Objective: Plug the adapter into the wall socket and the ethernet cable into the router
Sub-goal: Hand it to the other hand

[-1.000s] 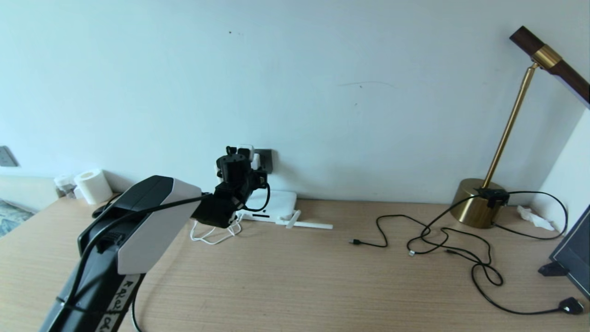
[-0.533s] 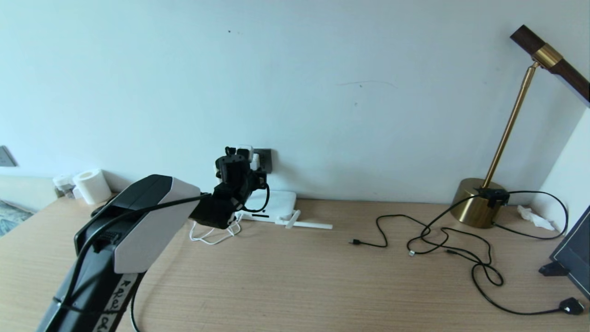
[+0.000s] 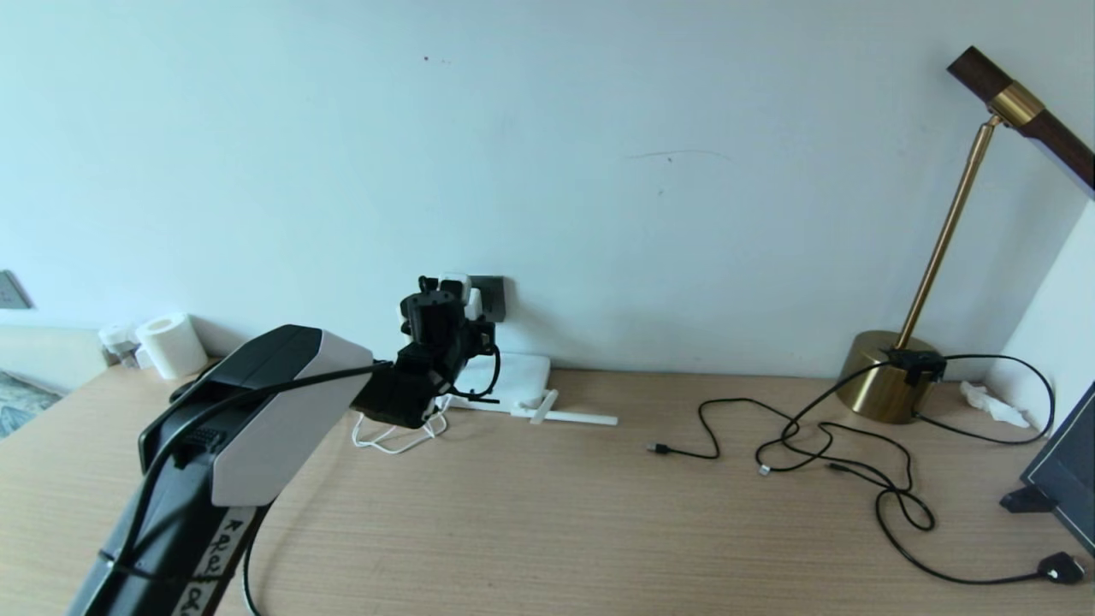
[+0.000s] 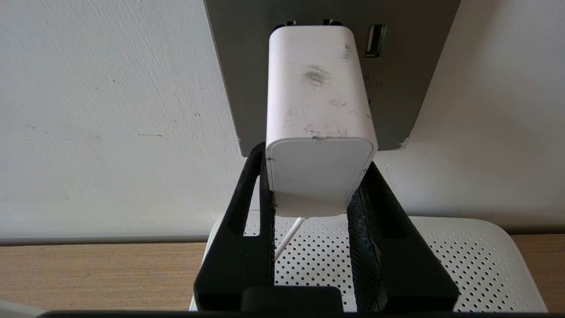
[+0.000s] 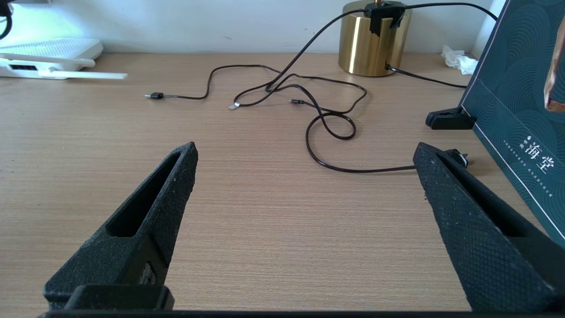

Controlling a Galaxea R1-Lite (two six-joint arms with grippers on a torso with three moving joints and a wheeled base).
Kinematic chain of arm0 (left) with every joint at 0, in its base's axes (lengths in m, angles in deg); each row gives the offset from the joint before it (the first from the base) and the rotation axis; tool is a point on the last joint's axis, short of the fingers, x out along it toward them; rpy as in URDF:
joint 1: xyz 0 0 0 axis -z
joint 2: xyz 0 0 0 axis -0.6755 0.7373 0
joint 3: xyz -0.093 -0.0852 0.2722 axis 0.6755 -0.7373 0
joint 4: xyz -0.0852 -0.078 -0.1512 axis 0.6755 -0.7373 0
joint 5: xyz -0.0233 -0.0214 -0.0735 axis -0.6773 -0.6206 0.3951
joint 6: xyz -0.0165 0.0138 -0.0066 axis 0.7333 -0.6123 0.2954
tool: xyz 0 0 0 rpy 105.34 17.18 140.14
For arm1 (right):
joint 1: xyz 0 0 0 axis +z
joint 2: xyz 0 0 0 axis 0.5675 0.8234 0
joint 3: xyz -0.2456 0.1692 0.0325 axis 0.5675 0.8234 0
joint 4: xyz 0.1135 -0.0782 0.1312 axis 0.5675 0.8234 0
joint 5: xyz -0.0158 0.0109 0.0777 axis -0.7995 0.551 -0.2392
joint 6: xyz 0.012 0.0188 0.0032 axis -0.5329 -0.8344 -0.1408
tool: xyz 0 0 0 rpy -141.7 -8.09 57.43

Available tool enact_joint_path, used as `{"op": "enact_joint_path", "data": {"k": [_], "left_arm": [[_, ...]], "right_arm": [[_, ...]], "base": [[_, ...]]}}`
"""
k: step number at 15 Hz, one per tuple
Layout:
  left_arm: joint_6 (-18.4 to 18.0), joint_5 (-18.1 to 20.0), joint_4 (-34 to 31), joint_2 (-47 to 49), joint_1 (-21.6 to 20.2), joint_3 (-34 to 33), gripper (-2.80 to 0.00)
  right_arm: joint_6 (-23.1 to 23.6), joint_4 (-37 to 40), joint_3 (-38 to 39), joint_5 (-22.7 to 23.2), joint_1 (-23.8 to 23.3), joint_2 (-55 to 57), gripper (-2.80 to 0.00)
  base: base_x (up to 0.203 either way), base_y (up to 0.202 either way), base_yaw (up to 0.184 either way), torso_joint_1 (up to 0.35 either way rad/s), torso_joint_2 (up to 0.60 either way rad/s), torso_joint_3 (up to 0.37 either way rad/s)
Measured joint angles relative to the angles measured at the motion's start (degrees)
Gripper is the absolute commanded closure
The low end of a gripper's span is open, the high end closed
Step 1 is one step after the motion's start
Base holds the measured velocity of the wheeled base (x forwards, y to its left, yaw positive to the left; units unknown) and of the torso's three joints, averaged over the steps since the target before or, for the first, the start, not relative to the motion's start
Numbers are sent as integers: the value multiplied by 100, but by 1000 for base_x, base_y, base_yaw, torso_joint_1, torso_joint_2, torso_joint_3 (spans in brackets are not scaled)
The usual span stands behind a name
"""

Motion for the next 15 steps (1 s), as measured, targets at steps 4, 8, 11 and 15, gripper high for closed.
{"op": "enact_joint_path", "data": {"k": [4, 8, 11, 15], "left_arm": [[-9, 2, -69, -41, -2, 1, 0], [-10, 29, -227, -125, -4, 38, 0], [-9, 30, -259, -163, -6, 45, 0], [-13, 35, -345, -188, -13, 45, 0]], "right_arm": [[1, 0, -2, -2, 0, 0, -280], [4, 0, -2, 0, 0, 0, -280], [1, 1, -2, 0, 0, 0, -280], [1, 0, -1, 1, 0, 0, -280]], "base": [[0, 0, 0, 0, 0, 0], [0, 0, 0, 0, 0, 0], [0, 0, 0, 0, 0, 0], [0, 0, 0, 0, 0, 0]]}}
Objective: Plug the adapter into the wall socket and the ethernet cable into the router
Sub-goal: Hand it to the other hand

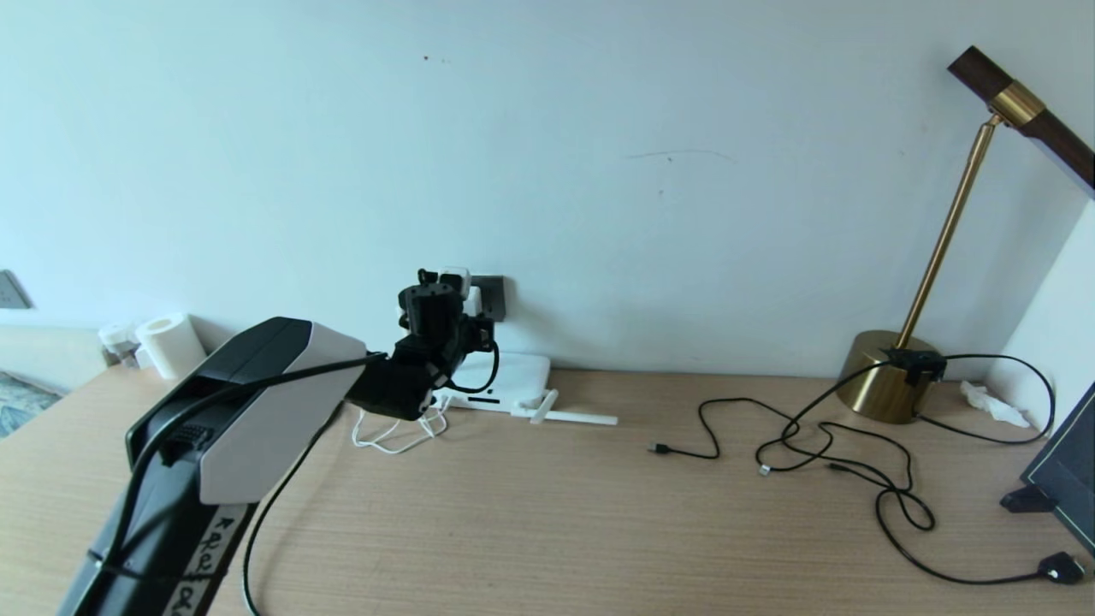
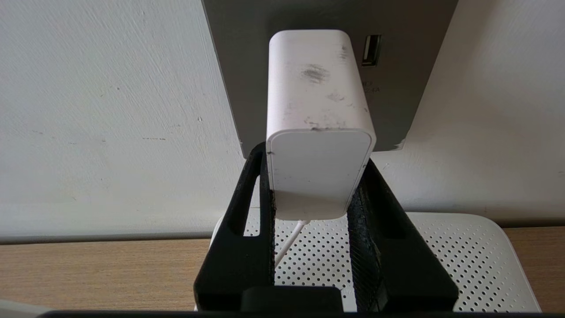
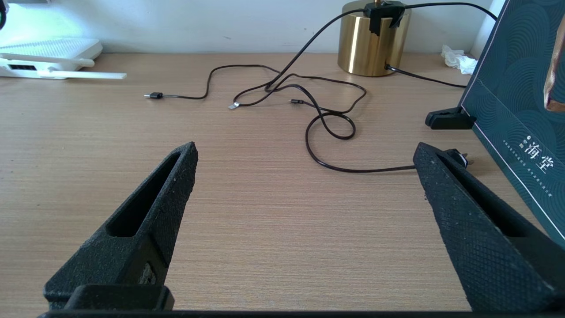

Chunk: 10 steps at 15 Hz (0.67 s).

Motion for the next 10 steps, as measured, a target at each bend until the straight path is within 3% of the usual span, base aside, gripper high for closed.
{"op": "enact_joint_path", "data": {"k": [10], "left_arm": [[3, 0, -49, -24, 10, 13, 0]], "right_arm": [[0, 0, -2, -6, -2, 0, -280]], "base": [[0, 0, 0, 0, 0, 0]]}}
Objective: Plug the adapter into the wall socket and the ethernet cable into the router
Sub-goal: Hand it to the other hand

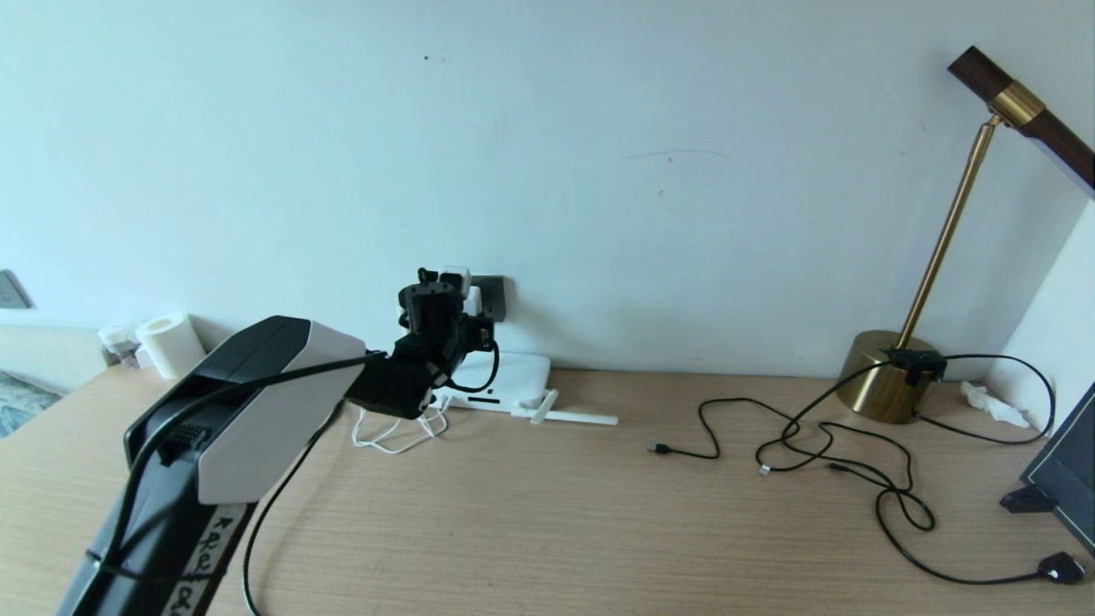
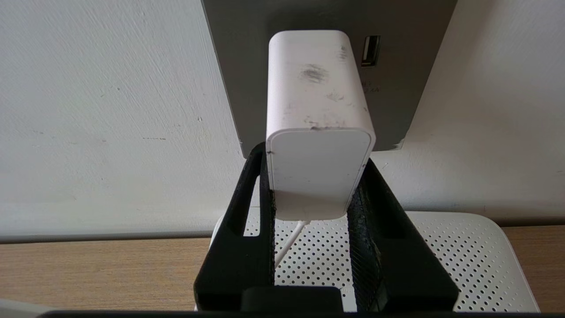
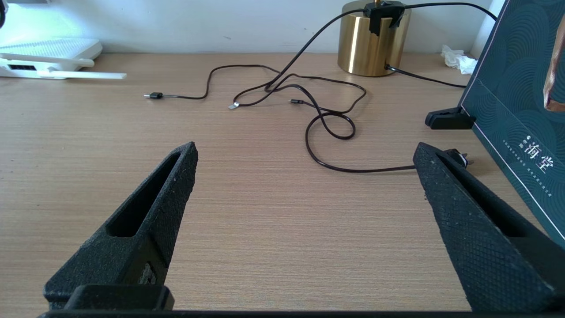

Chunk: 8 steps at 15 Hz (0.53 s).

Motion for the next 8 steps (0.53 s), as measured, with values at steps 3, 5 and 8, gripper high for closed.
{"op": "enact_joint_path", "data": {"k": [3, 5, 8], "left_arm": [[2, 0, -91, 16, 1, 74, 0], [2, 5, -135, 8, 0, 85, 0], [2, 11, -171, 0, 1, 85, 0]], "right_arm": [[-1, 0, 0, 5, 2, 0, -280], [0, 2, 0, 5, 2, 0, -280], [1, 0, 0, 2, 2, 0, -280]], "base": [[0, 0, 0, 0, 0, 0], [0, 0, 0, 0, 0, 0], [0, 0, 0, 0, 0, 0]]}}
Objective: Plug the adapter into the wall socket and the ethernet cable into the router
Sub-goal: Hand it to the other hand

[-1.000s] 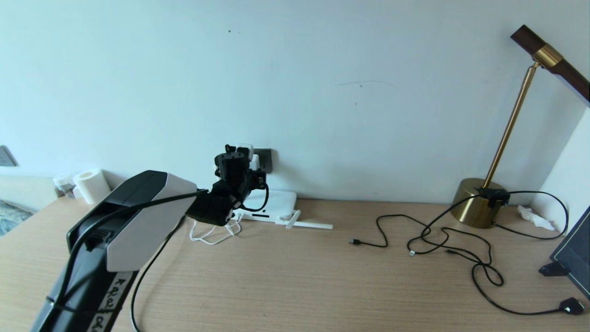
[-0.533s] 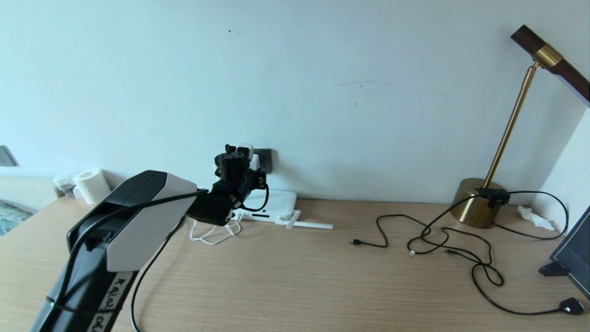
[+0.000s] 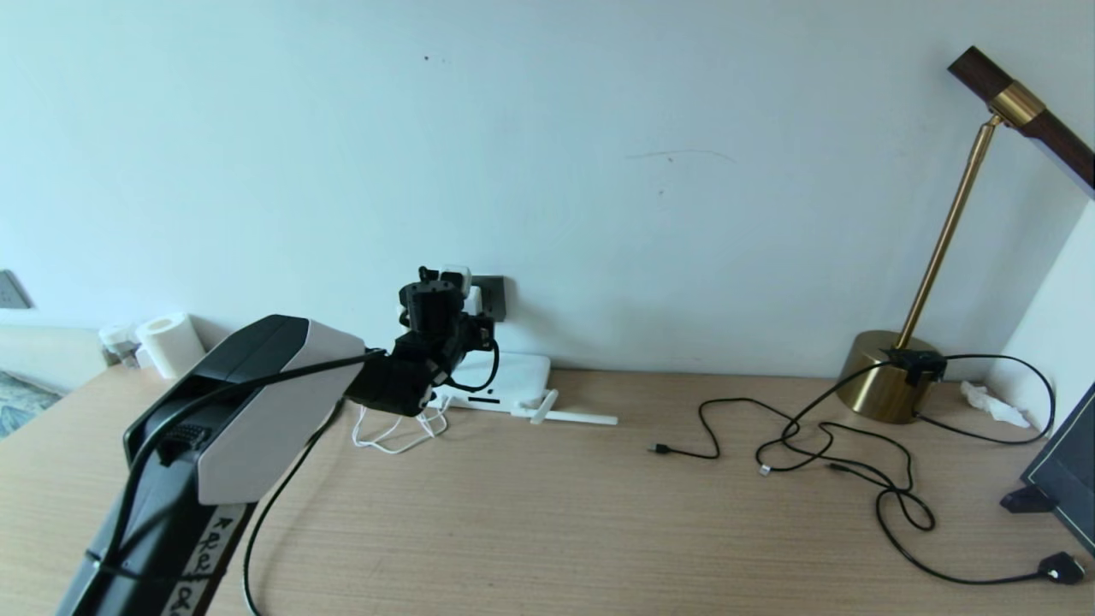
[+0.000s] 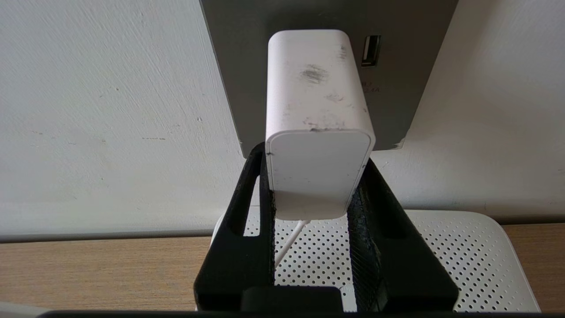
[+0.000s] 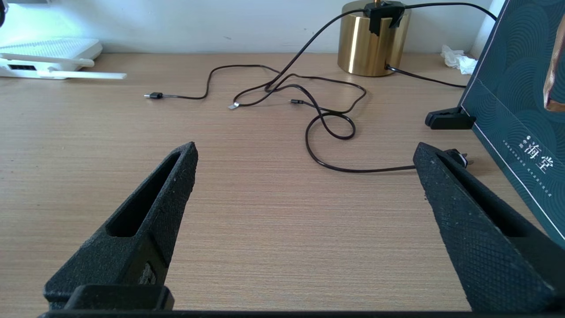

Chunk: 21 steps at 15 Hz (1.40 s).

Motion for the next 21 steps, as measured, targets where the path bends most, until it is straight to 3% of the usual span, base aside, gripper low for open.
{"op": "enact_joint_path", "data": {"k": [21], "left_arm": [[6, -9, -202, 52, -1, 118, 0]], "right_arm": [[0, 2, 0, 0, 0, 0, -280]], "base": [[0, 0, 0, 0, 0, 0]]}}
